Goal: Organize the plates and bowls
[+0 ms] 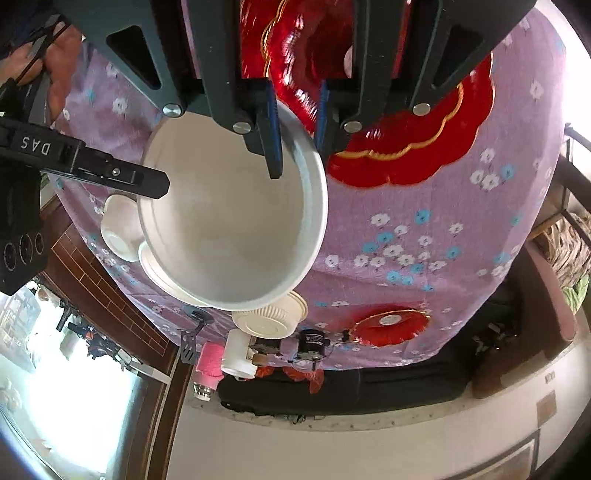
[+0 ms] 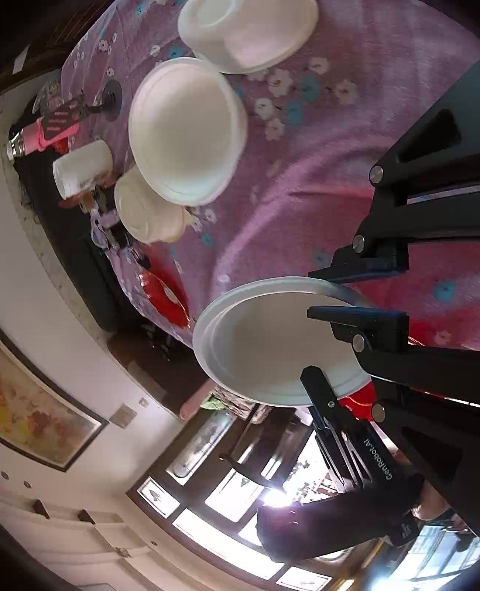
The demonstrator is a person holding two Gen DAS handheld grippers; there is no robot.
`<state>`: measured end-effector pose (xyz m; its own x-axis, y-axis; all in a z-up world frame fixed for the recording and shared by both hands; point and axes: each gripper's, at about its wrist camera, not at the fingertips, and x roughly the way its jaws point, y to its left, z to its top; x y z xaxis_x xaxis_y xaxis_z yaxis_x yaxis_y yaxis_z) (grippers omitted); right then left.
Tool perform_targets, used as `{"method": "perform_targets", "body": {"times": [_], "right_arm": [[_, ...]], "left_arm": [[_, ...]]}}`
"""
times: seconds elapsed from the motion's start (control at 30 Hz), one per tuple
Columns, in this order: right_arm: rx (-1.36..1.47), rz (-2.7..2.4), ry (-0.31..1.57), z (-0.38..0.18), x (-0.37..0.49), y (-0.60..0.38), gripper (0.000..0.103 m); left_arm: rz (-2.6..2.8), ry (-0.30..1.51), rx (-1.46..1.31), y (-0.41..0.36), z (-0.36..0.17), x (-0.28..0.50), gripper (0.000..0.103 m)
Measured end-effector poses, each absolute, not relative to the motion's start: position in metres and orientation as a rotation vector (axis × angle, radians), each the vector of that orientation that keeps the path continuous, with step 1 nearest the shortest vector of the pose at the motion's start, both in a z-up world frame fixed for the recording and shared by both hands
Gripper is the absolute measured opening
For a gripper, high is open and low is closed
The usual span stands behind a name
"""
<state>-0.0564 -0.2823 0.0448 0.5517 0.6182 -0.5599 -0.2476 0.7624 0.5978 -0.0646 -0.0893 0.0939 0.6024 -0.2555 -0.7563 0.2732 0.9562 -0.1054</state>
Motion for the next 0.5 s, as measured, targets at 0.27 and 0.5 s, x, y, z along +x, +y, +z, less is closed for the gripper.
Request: {"method": "perform_targets", "body": {"times": [0.27,0.5], "right_arm": [[0.442,0.601,0.845,0.048,-0.074,-0.251,0.013],[0.418,0.654,0.895,0.038,-0.076,-0.219,0.013]], "left_arm": [[-0.289,0.865,-0.068,-0.048,0.088,-0.092,0.015],[-0.257,0.87,-0.098,-0.018,0.08,-0.108,0.014]]}}
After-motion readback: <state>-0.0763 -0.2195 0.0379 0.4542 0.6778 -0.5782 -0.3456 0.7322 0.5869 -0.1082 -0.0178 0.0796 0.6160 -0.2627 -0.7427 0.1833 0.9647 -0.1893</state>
